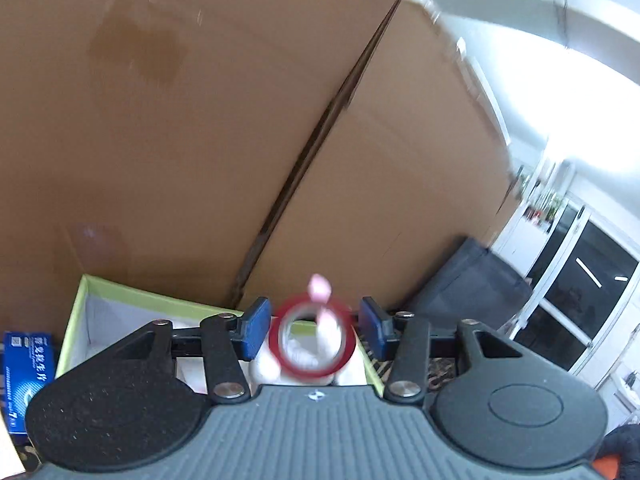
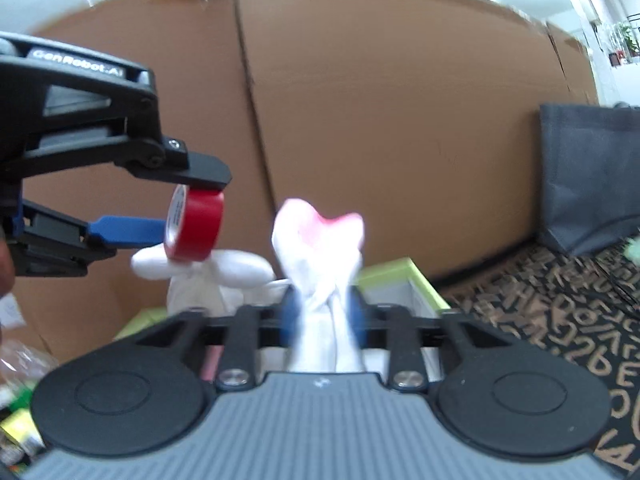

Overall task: Organize objects
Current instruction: 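Carry glove and red tape over the lime-green box and release both, then grasp the green box with the right gripper while the left grasps the silver tape roll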

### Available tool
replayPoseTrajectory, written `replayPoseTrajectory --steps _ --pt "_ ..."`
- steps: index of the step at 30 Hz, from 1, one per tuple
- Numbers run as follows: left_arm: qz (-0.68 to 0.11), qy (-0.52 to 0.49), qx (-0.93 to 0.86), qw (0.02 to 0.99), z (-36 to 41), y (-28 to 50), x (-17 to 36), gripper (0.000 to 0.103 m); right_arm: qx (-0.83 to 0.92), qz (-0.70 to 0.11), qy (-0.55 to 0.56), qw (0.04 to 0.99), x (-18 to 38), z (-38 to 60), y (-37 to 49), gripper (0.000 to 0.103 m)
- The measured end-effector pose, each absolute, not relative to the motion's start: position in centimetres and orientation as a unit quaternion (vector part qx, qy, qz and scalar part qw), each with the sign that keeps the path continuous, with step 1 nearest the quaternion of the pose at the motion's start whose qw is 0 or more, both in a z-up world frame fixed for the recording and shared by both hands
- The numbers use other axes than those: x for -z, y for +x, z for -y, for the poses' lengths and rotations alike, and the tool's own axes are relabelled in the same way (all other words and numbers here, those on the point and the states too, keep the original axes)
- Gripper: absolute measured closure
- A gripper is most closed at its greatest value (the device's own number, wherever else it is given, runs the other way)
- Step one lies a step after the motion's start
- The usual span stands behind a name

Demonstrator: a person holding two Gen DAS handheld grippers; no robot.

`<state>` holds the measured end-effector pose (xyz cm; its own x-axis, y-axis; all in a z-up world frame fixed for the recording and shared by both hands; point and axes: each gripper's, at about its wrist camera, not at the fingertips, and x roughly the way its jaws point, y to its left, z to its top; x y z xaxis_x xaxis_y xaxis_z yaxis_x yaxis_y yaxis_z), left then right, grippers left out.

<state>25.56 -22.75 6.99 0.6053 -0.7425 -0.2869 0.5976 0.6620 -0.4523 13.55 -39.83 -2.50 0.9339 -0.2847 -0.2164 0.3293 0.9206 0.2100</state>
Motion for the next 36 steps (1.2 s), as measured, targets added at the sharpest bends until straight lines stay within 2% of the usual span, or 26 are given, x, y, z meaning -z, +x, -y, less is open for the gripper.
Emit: replayPoseTrajectory --steps 1,2,5,7,18,28,36 --pt "-0.233 -0.156 0.368 0.887 22.7 25.7 -6.5 0.023 0.174 -0.096 0.126 0.972 2.7 40.0 13.5 0.030" --pt "-0.231 -0.158 0.348 0.895 22.5 25.8 -6.1 0.014 0.199 -0.096 0.129 0.967 2.8 40.1 13.3 0.029" --pt "-0.216 -0.157 0.324 0.908 21.6 25.8 -5.5 0.008 0.228 -0.088 0.144 0.959 2.4 40.9 12.2 0.025" --pt "-0.221 -0.152 0.313 0.911 21.0 25.9 -5.2 0.007 0.226 -0.074 0.166 0.957 2.3 41.2 11.5 0.016" --pt "-0.227 -0.121 0.274 0.927 18.2 24.7 -4.6 0.007 0.207 -0.067 0.148 0.965 1.1 39.4 12.2 0.000" --pt "-0.202 -0.120 0.216 0.948 11.7 21.2 -5.2 0.006 0.133 -0.060 0.130 0.981 0.2 36.0 12.0 0.000" --pt "-0.193 -0.137 0.142 0.961 5.5 18.7 -3.4 0.006 0.038 -0.075 0.129 0.988 0.2 32.9 12.3 0.000"
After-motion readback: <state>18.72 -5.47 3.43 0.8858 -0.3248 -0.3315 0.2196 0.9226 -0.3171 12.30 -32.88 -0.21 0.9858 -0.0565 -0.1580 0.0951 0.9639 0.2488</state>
